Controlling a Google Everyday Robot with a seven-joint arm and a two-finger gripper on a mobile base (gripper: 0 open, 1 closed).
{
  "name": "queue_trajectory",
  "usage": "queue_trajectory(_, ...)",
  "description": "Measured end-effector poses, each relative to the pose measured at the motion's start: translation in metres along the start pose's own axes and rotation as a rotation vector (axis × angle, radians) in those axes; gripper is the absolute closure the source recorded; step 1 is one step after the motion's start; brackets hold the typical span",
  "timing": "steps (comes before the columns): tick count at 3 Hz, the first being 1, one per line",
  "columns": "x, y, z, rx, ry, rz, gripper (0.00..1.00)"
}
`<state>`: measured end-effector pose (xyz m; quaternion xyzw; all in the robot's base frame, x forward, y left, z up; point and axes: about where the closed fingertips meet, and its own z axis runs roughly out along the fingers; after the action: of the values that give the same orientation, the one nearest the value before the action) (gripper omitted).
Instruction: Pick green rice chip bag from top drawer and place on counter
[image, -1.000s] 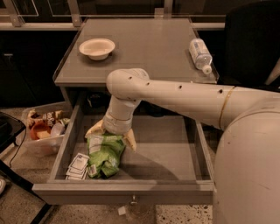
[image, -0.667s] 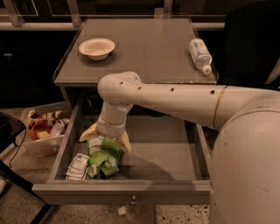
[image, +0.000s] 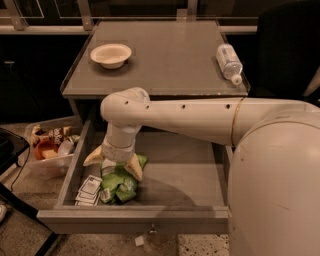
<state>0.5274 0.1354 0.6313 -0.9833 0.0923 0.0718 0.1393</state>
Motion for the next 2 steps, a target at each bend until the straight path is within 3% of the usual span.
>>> queue_trajectory(2, -0.009, 0.002, 0.0147, -0.021, 0.036, 0.05, 0.0)
